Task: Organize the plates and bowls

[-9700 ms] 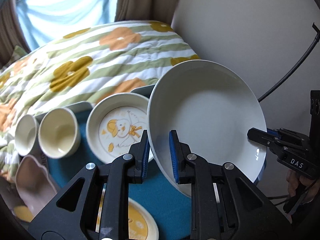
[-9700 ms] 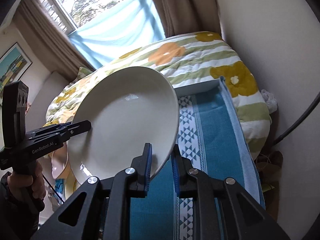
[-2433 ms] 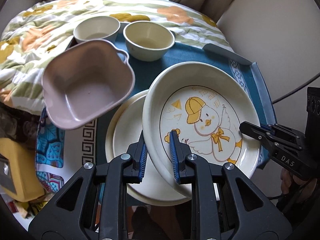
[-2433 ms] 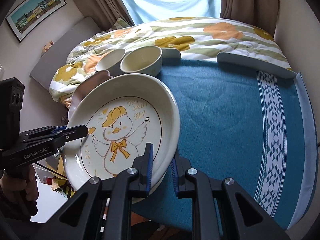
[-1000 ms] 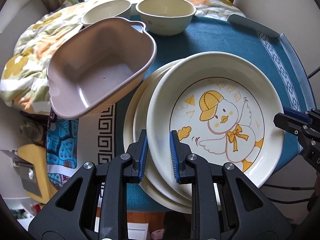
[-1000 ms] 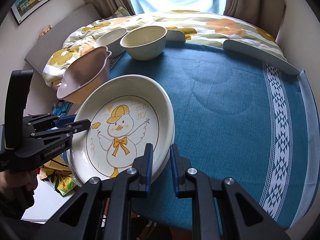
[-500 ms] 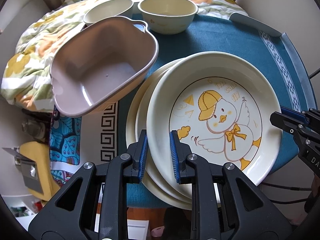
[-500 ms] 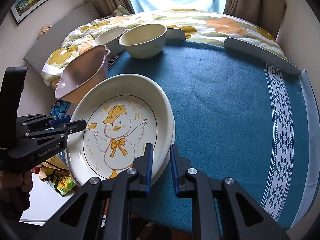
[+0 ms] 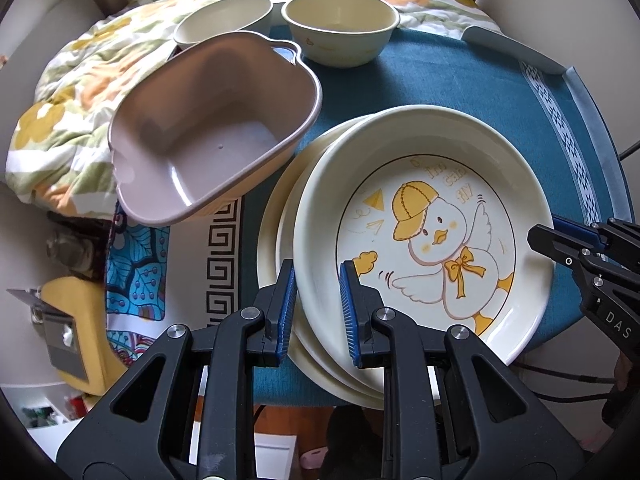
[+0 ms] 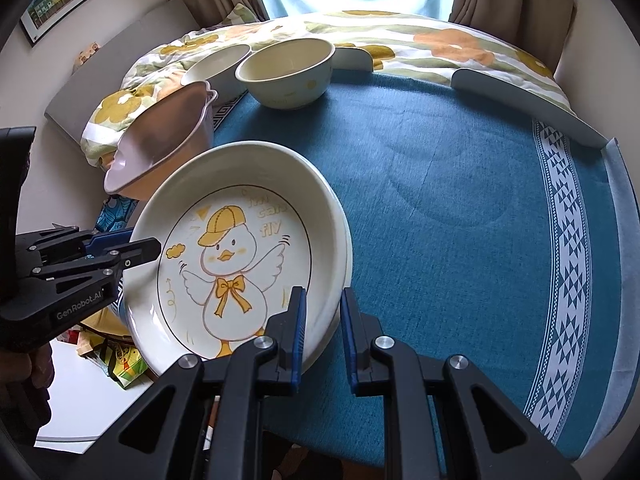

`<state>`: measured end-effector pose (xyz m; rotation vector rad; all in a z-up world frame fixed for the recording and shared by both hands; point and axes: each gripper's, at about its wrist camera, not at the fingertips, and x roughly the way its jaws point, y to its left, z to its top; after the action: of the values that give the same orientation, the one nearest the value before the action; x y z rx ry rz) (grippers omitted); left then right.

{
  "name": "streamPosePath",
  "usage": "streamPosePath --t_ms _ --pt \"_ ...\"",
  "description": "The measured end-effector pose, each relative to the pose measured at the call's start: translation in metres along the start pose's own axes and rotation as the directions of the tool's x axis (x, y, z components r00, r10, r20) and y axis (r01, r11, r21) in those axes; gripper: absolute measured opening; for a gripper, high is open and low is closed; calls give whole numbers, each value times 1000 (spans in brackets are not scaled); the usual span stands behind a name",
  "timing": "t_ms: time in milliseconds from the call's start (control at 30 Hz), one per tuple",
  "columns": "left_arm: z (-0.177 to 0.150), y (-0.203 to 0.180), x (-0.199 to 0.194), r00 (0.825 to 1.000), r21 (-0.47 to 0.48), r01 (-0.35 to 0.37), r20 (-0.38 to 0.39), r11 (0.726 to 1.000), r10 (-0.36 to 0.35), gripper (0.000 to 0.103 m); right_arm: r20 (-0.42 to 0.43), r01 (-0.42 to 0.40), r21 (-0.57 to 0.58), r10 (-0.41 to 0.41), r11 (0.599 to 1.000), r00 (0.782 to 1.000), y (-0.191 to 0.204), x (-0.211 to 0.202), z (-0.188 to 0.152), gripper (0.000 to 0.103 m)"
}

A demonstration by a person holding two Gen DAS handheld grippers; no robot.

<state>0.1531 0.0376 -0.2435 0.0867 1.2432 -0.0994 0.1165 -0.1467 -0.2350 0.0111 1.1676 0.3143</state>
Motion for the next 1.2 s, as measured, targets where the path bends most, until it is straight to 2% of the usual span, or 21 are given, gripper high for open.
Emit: streamPosePath --t_ms 367,467,633,733,833,867,933,967,1000,1033,1067,1100,1200 --pt "0 1 -2 1000 0 -11 -13 1000 11 18 -1 -13 11 13 1000 1000 -3 2 -1 16" --pt "1 0 -6 999 7 -45 -3 999 45 18 2 -17 11 17 1000 1000 -3 1 0 16" --pt "1 0 -13 999 11 -38 11 999 38 18 9 -23 10 23 1000 1000 -3 0 1 16" --pt "1 -2 -25 998 18 -48 49 999 47 19 21 -27 12 27 1000 999 -5 -7 2 16" --pt "4 -1 -47 991 14 -63 118 998 60 20 45 -30 4 30 1000 999 -6 -18 6 16" --pt "5 1 -57 987 7 -65 147 998 63 23 57 -34 3 34 999 998 -6 -23 8 16" --pt "6 6 -78 975 -14 -73 207 997 74 39 87 -51 -1 50 999 995 -5 -33 13 16" --pt "7 9 -89 967 -26 -79 241 997 83 68 103 -56 -4 56 998 993 -5 -38 16 22" --pt "8 12 -100 957 -40 -80 275 996 88 95 122 -63 -10 64 998 991 -3 -43 20 43" --pt "8 16 -113 945 -61 -83 313 995 98 100 141 -73 -17 75 997 987 -2 -48 23 58" --pt "7 20 -122 935 -81 -85 338 993 108 102 165 -87 -25 90 996 982 -1 -54 27 86" --pt "10 23 -129 931 -97 -88 347 991 117 102 193 -101 -34 106 994 975 1 -59 30 93" --pt "11 37 -149 909 -151 -98 388 984 150 102 269 -111 -93 133 989 954 9 -76 44 93"
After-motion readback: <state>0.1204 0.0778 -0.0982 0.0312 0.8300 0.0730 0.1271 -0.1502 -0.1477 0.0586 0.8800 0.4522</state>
